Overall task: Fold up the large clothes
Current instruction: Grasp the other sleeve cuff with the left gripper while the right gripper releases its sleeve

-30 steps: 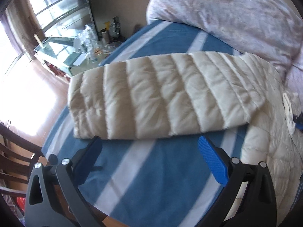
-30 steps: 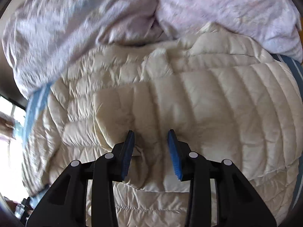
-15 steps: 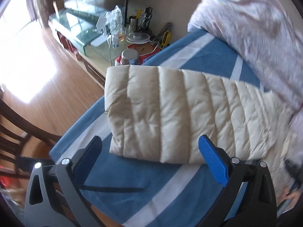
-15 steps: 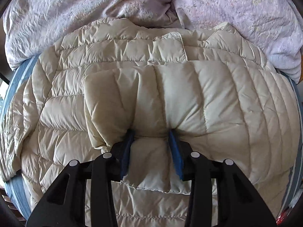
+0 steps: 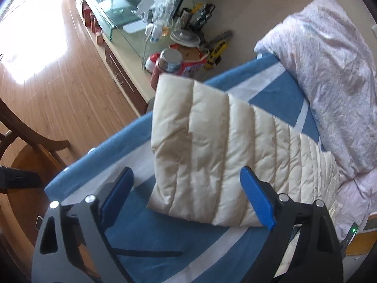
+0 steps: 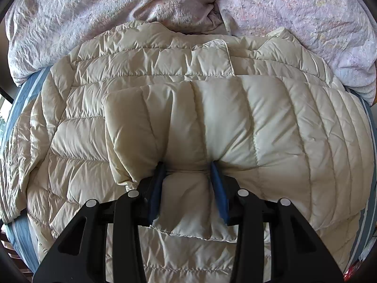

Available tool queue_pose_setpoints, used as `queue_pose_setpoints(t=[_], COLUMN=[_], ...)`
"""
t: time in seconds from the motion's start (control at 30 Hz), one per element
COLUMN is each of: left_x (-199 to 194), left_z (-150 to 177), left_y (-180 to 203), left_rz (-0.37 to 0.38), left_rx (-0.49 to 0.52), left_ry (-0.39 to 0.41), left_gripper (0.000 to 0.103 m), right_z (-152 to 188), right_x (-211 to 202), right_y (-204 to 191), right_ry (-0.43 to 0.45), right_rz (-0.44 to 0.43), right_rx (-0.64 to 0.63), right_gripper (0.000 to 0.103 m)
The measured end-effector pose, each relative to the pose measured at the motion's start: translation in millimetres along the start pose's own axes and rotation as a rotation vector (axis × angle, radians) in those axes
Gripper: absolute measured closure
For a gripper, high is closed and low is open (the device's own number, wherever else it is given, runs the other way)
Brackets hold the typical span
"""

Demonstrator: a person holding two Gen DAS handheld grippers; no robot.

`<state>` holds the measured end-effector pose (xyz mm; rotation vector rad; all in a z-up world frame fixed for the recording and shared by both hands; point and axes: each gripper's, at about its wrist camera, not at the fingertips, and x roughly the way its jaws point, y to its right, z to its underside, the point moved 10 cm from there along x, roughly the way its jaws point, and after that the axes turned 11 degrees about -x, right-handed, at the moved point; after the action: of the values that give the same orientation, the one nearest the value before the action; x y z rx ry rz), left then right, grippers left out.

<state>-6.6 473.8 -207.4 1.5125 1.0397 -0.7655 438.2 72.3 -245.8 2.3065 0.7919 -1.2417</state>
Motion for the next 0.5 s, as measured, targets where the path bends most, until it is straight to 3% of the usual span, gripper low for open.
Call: queue_pose_setpoints(t=[0.1, 0.37, 0.5], left_x=[-0.1, 5.8, -5.5], left_z=[-4.0, -6.3, -4.7], left_y=[-0.7, 2.5, 22.4], left_rz=[-0.003, 0.002, 0.012], left_rx=[-0.016, -0.03, 0.007], left_ry=[0.013, 0.007, 0.04], left_gripper=[0.028, 0.094, 0.1], right_z=[-0.5, 0.6, 0.4], right_x=[0.8, 0.5, -0.5], right_y=[-0.5, 0.2, -0.2], right_ry=[0.002, 0.004, 0.006], right_rz=[-0.001, -0.001, 0.009], right_rx=[0.0, -0.002, -0.008], right_gripper=[0.061, 0.061, 0.061])
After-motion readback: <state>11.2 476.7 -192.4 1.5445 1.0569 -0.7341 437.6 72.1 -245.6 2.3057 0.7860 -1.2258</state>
